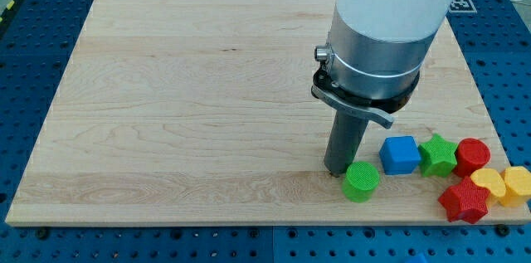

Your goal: Move green circle closer to blue cube

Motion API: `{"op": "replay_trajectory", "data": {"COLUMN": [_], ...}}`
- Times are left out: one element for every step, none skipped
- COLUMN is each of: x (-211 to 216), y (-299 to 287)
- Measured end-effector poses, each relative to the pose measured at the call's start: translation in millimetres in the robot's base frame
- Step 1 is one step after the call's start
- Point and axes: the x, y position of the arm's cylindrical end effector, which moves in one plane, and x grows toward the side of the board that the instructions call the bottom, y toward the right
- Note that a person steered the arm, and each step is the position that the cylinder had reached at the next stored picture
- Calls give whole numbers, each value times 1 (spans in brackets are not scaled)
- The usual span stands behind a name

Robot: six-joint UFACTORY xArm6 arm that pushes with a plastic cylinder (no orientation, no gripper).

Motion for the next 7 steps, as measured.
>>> {"op": "replay_trajectory", "data": {"x": [1,13,22,28,28,28,29], "y": [-15,-28,-33,-16,-11,4,6]}}
